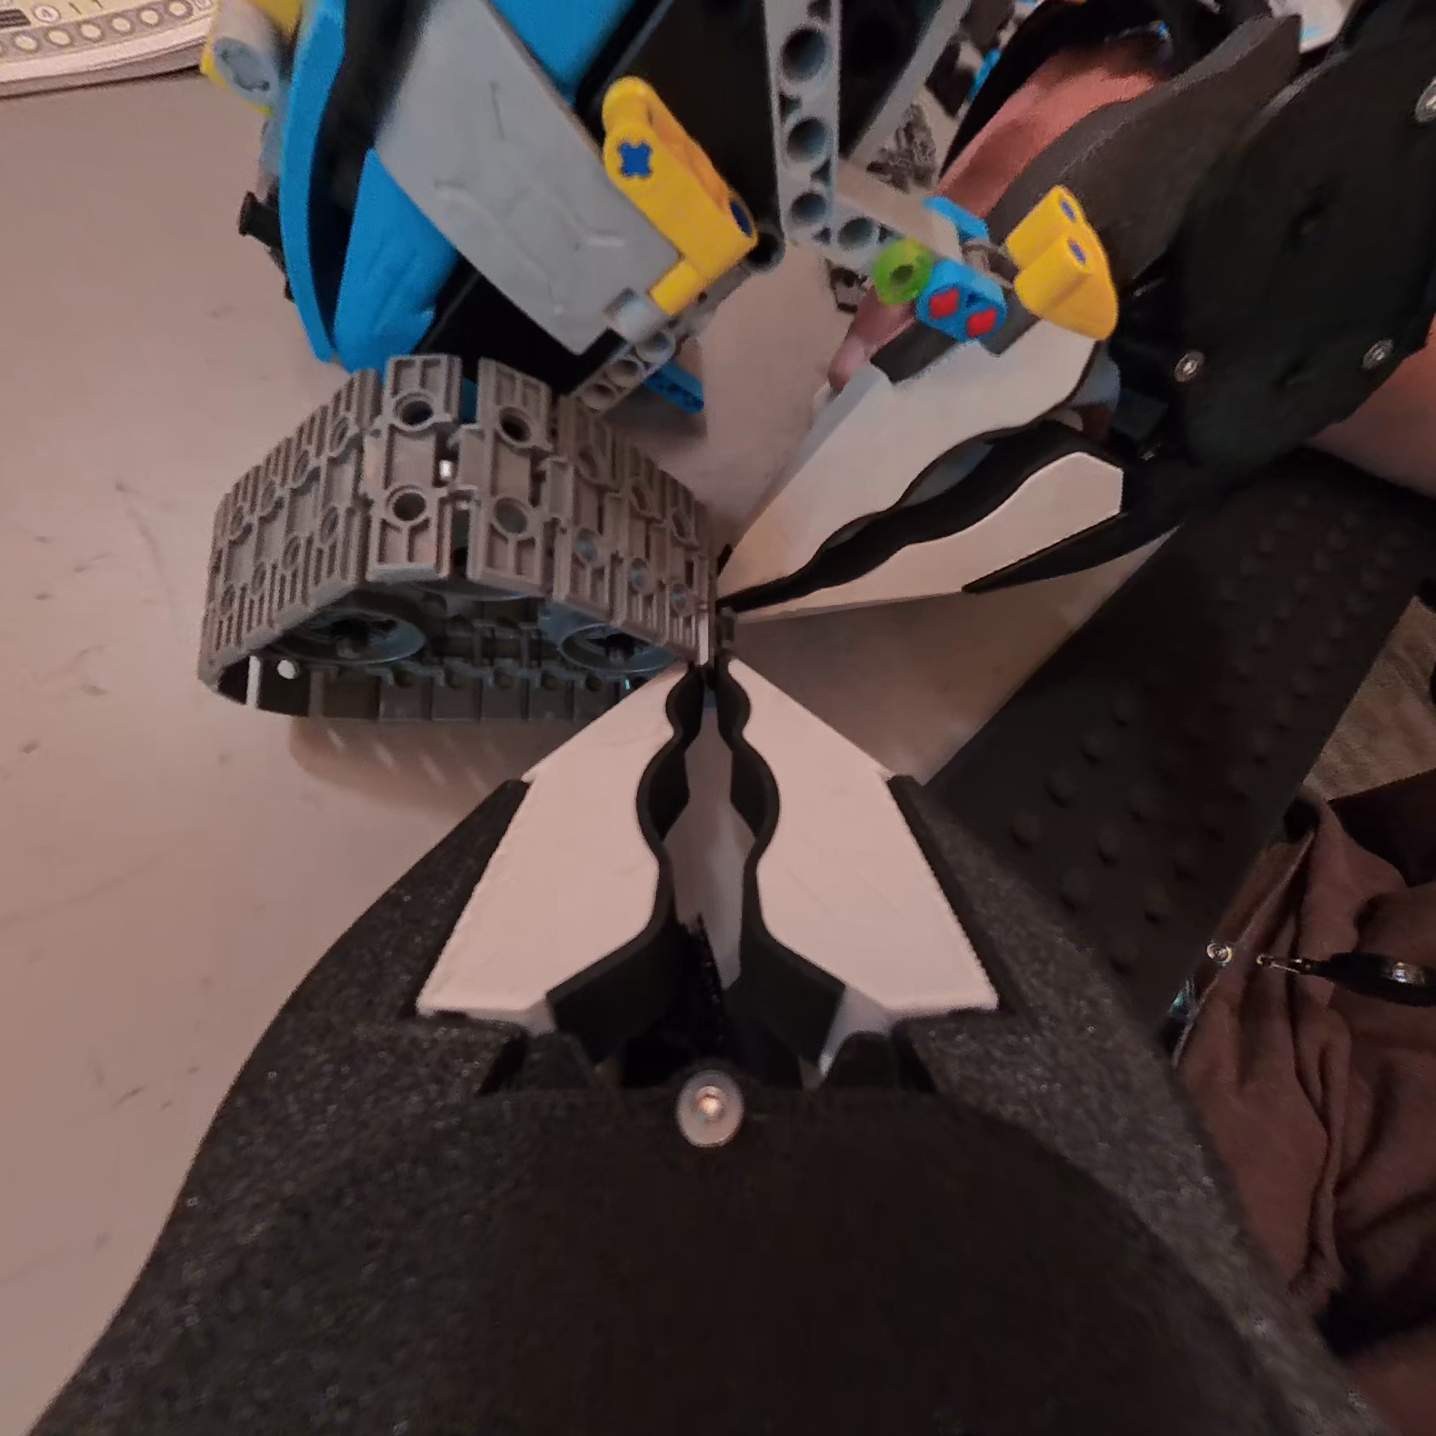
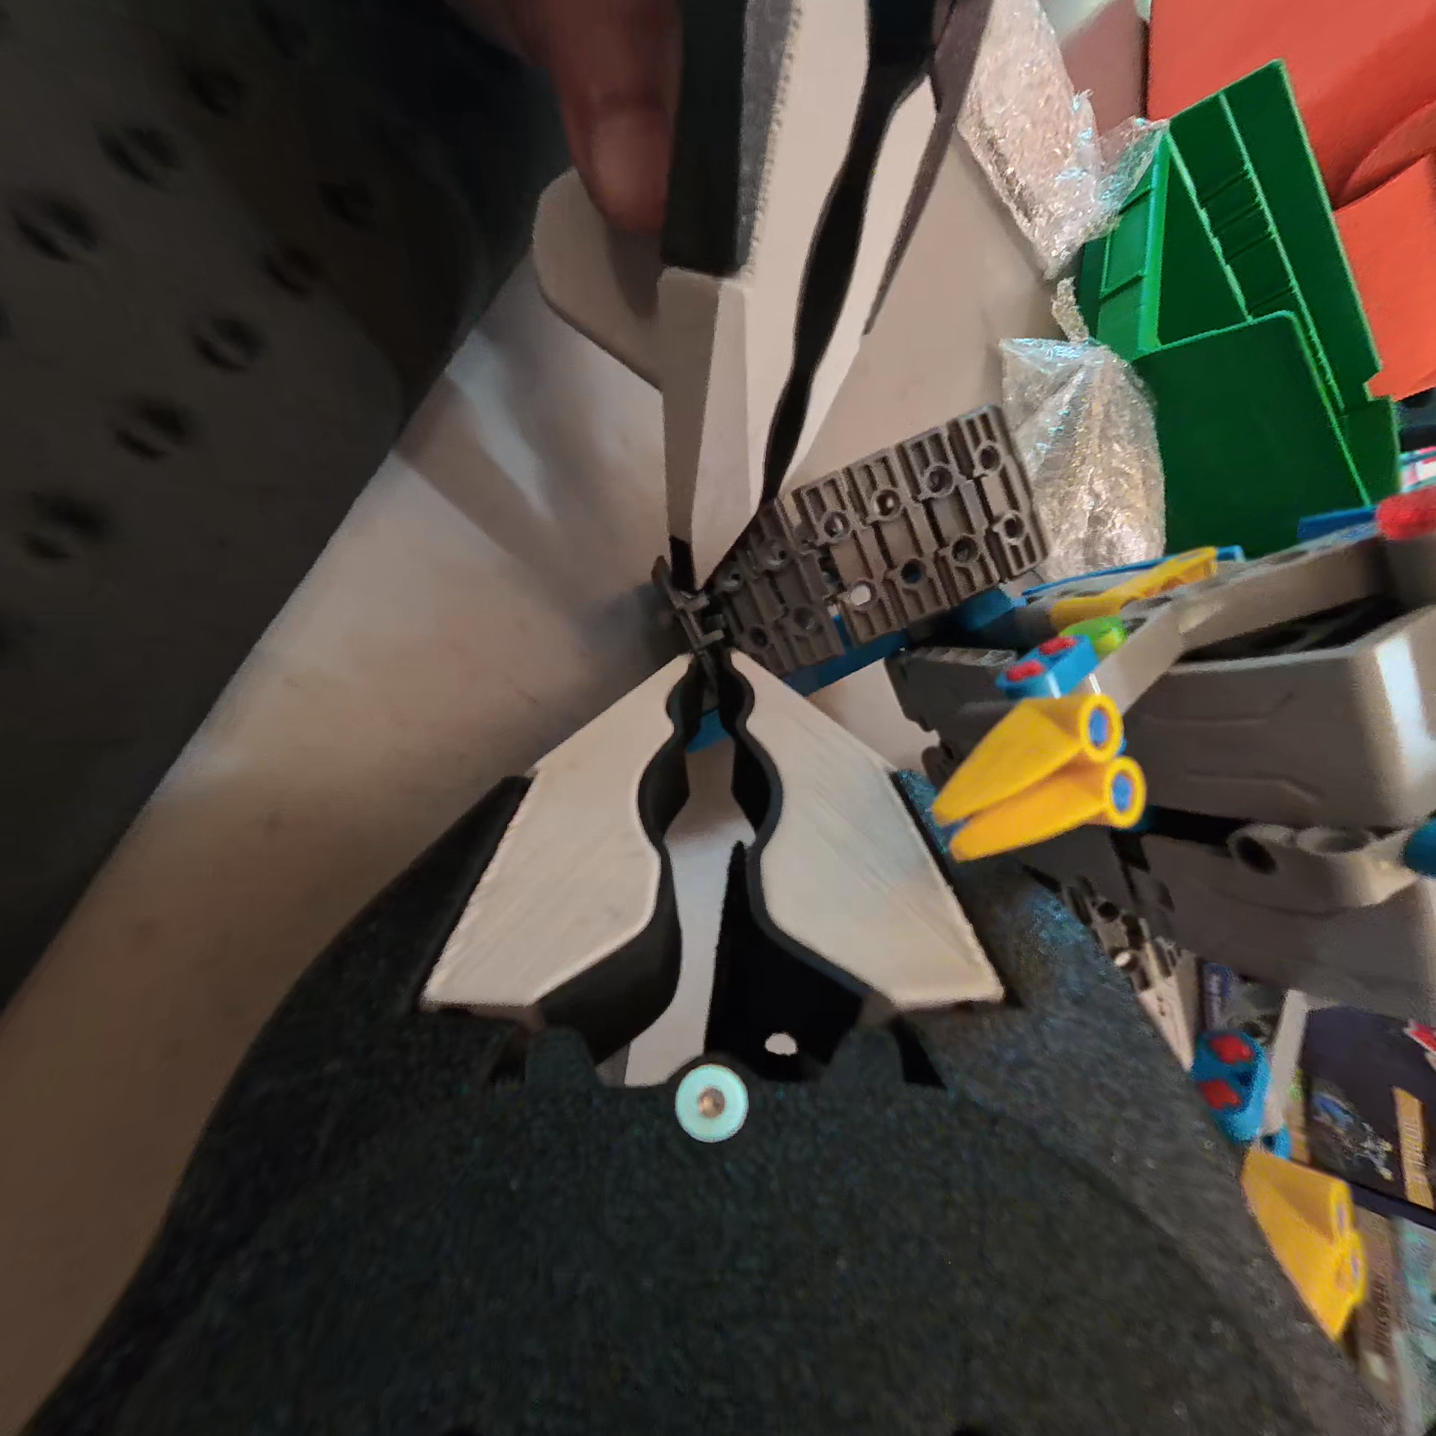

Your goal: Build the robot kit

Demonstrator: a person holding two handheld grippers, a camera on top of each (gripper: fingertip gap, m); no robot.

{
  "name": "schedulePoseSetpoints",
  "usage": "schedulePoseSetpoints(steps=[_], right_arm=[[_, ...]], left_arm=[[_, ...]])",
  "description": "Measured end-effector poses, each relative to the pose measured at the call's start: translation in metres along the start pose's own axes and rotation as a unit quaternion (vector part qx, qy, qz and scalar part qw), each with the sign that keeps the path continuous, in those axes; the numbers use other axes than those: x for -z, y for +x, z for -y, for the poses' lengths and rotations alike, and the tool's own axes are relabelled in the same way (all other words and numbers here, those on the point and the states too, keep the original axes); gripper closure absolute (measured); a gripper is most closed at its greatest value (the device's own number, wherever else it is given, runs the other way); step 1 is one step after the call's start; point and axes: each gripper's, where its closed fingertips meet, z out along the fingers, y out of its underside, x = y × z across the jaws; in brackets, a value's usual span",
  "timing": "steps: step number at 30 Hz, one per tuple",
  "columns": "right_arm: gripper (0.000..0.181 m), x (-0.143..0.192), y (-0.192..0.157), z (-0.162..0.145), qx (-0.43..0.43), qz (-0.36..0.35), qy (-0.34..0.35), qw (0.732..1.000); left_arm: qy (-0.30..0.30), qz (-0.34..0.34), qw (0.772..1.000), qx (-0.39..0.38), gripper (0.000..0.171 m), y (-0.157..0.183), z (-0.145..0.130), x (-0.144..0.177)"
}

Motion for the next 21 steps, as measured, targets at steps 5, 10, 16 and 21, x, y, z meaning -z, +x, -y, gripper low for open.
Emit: schedulePoseSetpoints(steps=[5,10,16,21], right_arm=[[0.178,-0.0015,0.0018,-0.0002,-0.026,0.001,0.005,1.0],[0.178,-0.003,0.0022,0.0007,-0.097,0.031,0.026,0.994],[0.177,-0.0063,0.0016,-0.0014,-0.143,0.041,0.032,0.988],[0.176,-0.0055,-0.0009,-0.0002,-0.133,0.036,0.038,0.99]], left_arm=[[-0.008,0.043,0.998,-0.051,0.169,-0.0034,0.0004,0.0001],[-0.018,0.076,0.991,-0.107,0.169,-0.0055,-0.0005,0.0014],[-0.014,0.069,0.992,-0.109,0.169,-0.0061,-0.002,0.0004],[-0.009,0.04,0.994,-0.104,0.168,-0.0027,-0.0042,0.001]])
